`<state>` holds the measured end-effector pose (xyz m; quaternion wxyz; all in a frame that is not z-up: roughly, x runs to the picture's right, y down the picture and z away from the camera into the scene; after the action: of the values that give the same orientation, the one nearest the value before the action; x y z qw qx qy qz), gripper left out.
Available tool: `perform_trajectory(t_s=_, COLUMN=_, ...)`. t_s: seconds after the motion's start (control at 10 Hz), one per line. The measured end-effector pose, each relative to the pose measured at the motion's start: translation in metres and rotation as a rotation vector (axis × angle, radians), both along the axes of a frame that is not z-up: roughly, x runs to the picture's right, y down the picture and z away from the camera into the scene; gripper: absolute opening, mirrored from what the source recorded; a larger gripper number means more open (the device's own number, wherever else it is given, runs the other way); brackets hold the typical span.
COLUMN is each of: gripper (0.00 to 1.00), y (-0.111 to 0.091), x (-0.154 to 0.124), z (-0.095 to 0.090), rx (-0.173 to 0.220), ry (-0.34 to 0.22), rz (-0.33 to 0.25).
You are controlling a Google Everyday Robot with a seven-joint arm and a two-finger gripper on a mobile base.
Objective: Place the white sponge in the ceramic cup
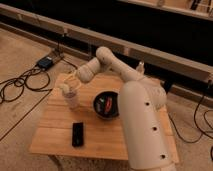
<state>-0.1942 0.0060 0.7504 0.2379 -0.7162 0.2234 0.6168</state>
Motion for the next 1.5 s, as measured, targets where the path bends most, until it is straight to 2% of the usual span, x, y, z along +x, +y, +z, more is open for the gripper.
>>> perform_trajectory(t_s=0.5, gripper=0.0, y=0.014, x=-0.008, z=0.012, rx=-0.02, ry=-0.004, rz=-0.012)
perform_trajectory(t_s=0.9, gripper=0.0, y=0.023, x=-0.004, z=0.039, rx=-0.035, ry=0.034, rz=-0.02)
perform_trajectory(t_s=1.2, gripper=0.0, y=0.021, x=0.0, z=0.054, rx=-0.05, ry=0.062, rz=-0.01)
perform_trajectory(t_s=1.3, gripper=0.05, y=0.018, x=0.001, z=0.057, rx=-0.051, ry=0.065, rz=-0.006)
perform_trajectory(t_s=1.5, gripper=0.25, y=0.012, x=0.001, z=0.058, rx=-0.05, ry=0.063, rz=0.007)
